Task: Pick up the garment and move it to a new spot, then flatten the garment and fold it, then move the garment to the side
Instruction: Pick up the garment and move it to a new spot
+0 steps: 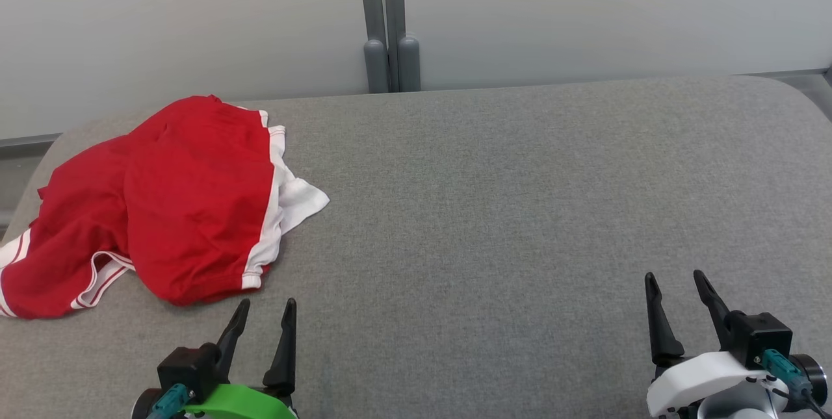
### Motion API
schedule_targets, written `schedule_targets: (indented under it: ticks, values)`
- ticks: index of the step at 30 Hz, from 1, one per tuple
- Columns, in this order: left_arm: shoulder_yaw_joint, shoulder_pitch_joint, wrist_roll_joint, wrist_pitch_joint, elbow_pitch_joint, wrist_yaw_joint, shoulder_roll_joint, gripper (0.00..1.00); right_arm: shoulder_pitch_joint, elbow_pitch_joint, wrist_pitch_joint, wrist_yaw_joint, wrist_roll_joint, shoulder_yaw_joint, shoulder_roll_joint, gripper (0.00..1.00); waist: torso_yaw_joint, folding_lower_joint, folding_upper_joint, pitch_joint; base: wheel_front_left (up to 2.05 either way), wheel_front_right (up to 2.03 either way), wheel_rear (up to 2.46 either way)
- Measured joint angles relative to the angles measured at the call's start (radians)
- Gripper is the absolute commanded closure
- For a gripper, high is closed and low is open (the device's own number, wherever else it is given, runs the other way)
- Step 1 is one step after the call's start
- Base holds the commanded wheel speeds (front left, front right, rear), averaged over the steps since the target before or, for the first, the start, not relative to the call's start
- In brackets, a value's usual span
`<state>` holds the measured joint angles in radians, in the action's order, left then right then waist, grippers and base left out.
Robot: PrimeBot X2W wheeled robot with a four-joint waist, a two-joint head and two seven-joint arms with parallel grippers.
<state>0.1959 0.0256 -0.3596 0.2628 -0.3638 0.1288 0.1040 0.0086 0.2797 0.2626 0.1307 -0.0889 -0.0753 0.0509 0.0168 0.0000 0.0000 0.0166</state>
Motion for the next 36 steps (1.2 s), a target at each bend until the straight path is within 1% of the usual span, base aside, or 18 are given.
schedule_targets:
  ticks: [5, 10, 22, 26, 28, 31, 35, 36]
  values:
    - [0.006, 0.002, 0.001, 0.001, -0.006, 0.000, -0.003, 0.00, 0.005, -0.006, 0.000, 0.000, 0.000, -0.011, -0.001, 0.00, 0.020, 0.0000, 0.0000, 0.002, 0.00, 0.00, 0.00]
    - [0.004, 0.006, 0.005, 0.002, -0.013, 0.000, -0.001, 0.00, 0.029, -0.005, 0.000, 0.000, -0.004, -0.017, 0.000, 0.00, 0.071, 0.0000, 0.0000, 0.008, 0.00, 0.00, 0.00]
    - [-0.042, -0.031, 0.014, 0.002, -0.022, 0.000, 0.011, 0.00, 0.021, 0.007, 0.000, 0.000, -0.029, 0.045, -0.001, 0.00, 0.277, 0.0000, 0.0000, 0.019, 0.00, 0.00, 0.00]
    - [-0.054, -0.037, 0.020, 0.002, -0.017, 0.000, 0.011, 0.00, 0.006, 0.007, 0.000, 0.000, -0.030, 0.056, -0.002, 0.00, 0.330, 0.0000, 0.0000, 0.021, 0.00, 0.00, 0.00]
    - [-0.047, -0.036, 0.021, 0.002, -0.014, 0.000, 0.010, 0.00, 0.006, 0.007, 0.000, 0.000, -0.030, 0.061, -0.002, 0.00, 0.342, 0.0000, 0.0000, 0.020, 0.00, 0.00, 0.00]
    - [-0.021, -0.012, 0.029, 0.002, -0.011, 0.000, 0.007, 0.00, 0.006, 0.007, 0.000, 0.000, -0.023, 0.060, -0.002, 0.00, 0.339, 0.0000, 0.0000, 0.013, 0.00, 0.00, 0.00]
    - [0.038, 0.085, 0.027, 0.002, -0.020, 0.000, 0.007, 0.00, -0.019, 0.001, 0.000, 0.000, -0.001, 0.061, -0.002, 0.00, 0.329, 0.0000, 0.0000, -0.011, 0.00, 0.00, 0.00]
    - [0.068, 0.135, 0.025, 0.002, -0.038, 0.000, 0.008, 0.00, -0.038, -0.003, 0.000, 0.000, 0.006, 0.060, 0.002, 0.00, 0.326, 0.0000, 0.0000, -0.025, 0.00, 0.00, 0.00]
